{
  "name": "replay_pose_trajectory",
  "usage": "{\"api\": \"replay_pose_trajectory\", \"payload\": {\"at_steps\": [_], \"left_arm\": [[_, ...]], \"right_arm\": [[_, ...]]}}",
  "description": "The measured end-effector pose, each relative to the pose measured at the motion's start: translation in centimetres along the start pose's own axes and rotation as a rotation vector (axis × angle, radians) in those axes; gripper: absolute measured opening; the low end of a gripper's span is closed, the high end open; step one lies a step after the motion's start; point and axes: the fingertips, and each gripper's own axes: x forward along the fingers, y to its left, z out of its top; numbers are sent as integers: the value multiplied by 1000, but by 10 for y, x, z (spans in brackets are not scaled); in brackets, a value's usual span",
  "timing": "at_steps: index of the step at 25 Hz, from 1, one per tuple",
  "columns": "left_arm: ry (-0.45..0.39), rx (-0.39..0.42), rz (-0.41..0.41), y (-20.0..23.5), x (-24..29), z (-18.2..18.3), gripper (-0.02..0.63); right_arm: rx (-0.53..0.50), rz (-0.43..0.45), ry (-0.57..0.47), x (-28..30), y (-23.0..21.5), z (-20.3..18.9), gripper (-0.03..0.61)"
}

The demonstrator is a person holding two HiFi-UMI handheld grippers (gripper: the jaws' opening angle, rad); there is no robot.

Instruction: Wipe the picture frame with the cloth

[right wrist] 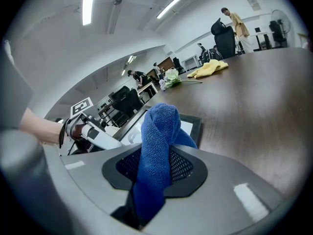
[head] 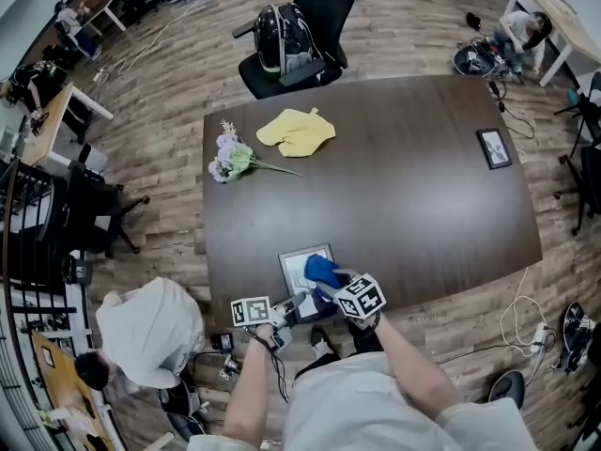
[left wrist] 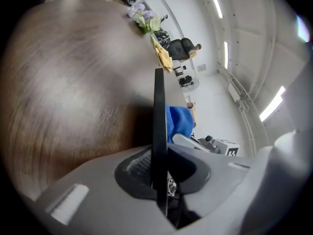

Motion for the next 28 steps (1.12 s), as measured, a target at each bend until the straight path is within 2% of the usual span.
{"api": "replay_pose_trajectory", "payload": {"at_steps": [5, 9, 12, 14, 16, 23, 28], "left_arm": [[-43, 60, -16, -23, -1, 8, 89], [-48, 158, 7, -39, -5, 13, 86], [-73, 182, -18, -54, -12, 18, 86], [-92, 198, -41, -66, -17, 21, 86], [-112, 205, -57, -73, -22, 24, 86], [-200, 152, -122, -74, -42, 38, 86], [-305, 122, -152, -73, -65, 67, 86]], "right_arm": [[-113, -33, -84, -13, 7, 45, 107], [-276, -87, -174, -18, 21, 104, 107], [-420, -123, -162, -7, 31, 129, 107], [-503, -137, -119, 5, 37, 128, 107], [-545, -135, -100, 11, 44, 124, 107], [-526, -69, -70, 11, 69, 103, 106], [-578, -51, 0, 2, 73, 81, 106]]}}
